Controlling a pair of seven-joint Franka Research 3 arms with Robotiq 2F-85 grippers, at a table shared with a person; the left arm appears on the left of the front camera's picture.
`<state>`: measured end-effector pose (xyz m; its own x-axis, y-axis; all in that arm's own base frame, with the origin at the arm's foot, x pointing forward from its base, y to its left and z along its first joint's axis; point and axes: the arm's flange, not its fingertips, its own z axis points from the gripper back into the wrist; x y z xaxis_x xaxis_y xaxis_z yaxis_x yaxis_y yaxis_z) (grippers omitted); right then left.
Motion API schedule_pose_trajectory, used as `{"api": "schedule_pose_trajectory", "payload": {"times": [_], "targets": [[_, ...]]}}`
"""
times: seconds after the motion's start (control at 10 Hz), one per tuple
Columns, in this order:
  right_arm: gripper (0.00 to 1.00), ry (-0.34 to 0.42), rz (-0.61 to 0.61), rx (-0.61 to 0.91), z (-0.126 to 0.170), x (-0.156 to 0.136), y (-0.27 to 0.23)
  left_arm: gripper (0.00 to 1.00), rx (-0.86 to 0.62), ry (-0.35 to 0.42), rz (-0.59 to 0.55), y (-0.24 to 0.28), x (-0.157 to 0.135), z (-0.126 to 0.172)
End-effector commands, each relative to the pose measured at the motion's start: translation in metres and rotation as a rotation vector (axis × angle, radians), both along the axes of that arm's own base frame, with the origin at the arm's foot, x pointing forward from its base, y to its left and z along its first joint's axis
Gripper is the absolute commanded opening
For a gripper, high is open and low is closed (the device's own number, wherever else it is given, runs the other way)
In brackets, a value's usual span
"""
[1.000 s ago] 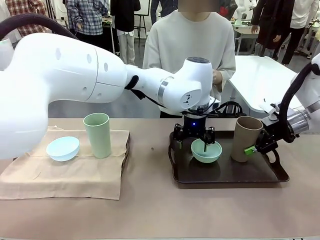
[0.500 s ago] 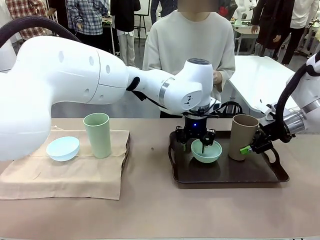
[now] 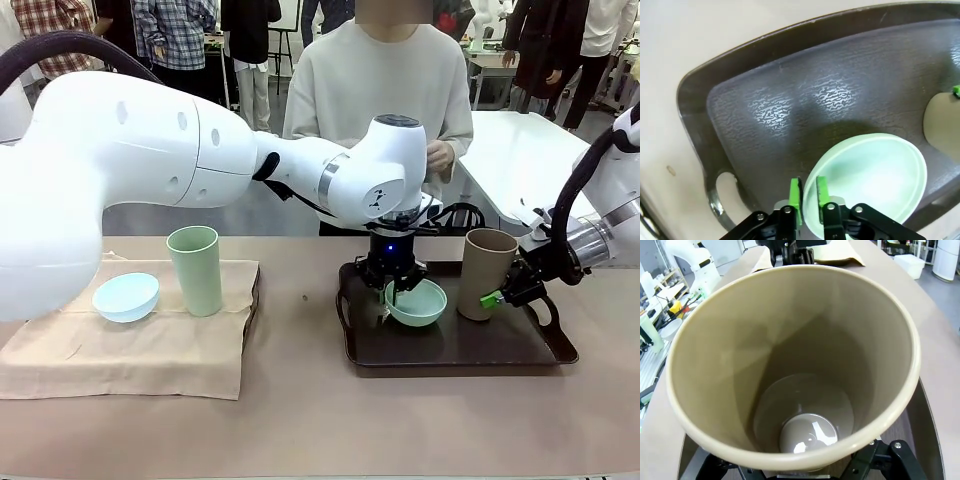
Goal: Set up a tray with a mat and arrange the tableware.
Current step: Pick up the Picnic Bowl and Reusable plastic cup from the Handle tray in front of the human's position and hold them in the air.
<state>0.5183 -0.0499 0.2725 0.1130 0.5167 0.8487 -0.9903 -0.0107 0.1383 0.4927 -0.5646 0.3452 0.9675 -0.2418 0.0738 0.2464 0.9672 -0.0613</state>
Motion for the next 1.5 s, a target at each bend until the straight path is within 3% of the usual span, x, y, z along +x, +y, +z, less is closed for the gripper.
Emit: {"api": "schedule_pose_trajectory", "payload": {"times": [0.0, 0.1, 0.2, 0.3, 0.4, 0.6, 0.8, 1.2, 1.3, 1.4], "targets": [[0.0, 0.022, -0.008, 0.014, -0.002, 0.006, -0.004, 0.0, 0.009, 0.014, 0.015, -0.007, 0.004, 0.003], [0.21, 0.018, -0.009, 0.022, 0.0, 0.006, -0.005, 0.0, 0.014, 0.017, 0.016, -0.007, 0.004, 0.003], [0.0, 0.021, -0.009, 0.023, 0.004, 0.005, -0.005, 0.0, 0.021, 0.02, 0.018, -0.006, 0.003, 0.006], [0.0, -0.003, -0.028, 0.015, 0.02, -0.003, -0.001, 0.0, 0.035, 0.046, 0.021, -0.003, -0.002, 0.015], [0.0, -0.024, -0.023, -0.017, 0.057, -0.02, 0.005, 0.0, 0.047, 0.048, 0.03, 0.004, -0.009, 0.04], [0.0, -0.061, -0.026, -0.058, 0.121, -0.04, 0.008, 0.0, 0.049, -0.016, 0.062, 0.023, -0.019, 0.09], [0.0, -0.077, -0.026, -0.093, 0.165, -0.054, 0.019, 0.0, 0.026, -0.065, 0.083, 0.038, -0.036, 0.138], [0.0, -0.132, -0.044, -0.1, 0.229, -0.077, 0.032, 0.0, 0.016, -0.19, 0.117, 0.047, -0.07, 0.209], [0.0, -0.146, -0.048, -0.108, 0.235, -0.081, 0.033, 0.0, 0.022, -0.203, 0.152, 0.05, -0.075, 0.218], [0.0, -0.145, -0.031, -0.096, 0.224, -0.067, 0.025, 0.0, -0.016, -0.144, 0.082, 0.044, -0.056, 0.211]]}}
